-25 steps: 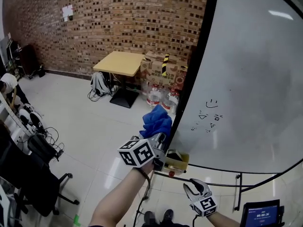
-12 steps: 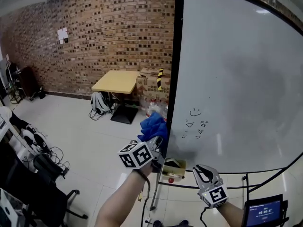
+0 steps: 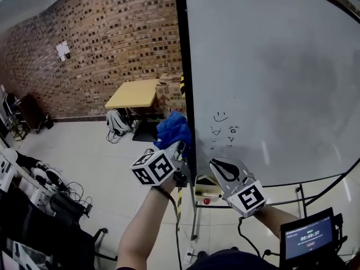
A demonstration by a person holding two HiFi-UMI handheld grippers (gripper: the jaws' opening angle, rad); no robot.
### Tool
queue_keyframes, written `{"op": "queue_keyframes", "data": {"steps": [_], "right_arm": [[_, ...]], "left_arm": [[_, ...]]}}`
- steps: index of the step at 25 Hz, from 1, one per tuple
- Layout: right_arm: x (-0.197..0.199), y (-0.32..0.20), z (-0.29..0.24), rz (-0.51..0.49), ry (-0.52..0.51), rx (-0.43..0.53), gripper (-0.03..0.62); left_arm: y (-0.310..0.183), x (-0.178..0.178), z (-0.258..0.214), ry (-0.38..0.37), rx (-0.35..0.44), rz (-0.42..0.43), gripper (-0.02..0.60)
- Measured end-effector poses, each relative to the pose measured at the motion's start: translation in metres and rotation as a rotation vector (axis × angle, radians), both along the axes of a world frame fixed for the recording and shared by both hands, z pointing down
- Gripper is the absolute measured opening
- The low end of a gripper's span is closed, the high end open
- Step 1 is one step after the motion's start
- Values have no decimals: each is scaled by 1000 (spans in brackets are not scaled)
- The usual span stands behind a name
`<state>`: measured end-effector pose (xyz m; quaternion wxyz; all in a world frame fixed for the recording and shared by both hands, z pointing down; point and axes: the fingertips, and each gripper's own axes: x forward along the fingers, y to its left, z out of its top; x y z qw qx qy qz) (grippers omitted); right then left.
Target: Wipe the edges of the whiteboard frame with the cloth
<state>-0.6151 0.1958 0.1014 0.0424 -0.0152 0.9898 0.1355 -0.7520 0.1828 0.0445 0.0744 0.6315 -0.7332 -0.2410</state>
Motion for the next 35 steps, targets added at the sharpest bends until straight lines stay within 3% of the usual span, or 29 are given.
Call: {"op": "queue_keyframes", "data": {"steps": [6,10,17,24,35], "right_arm": [[-14,3,-56,-25,-75,13,29],[-20,5,-103,-47,-158,116,29],[-18,11,-144,-65,-178,260,29],[-22,-9,-200,-80,-265,204,26],[-21,-12,-242,-44,-320,286,25]], "left_arm": [[2,-4,-43,-110,-3,-4,168],[-2,-7,-71,-187,4,-12,167],[-6,7,-96,-252,-15,-11,167],[-12,2,-147,-361,-12,-24,167],[-9,-13,-228,-481,19,-84,167]]}}
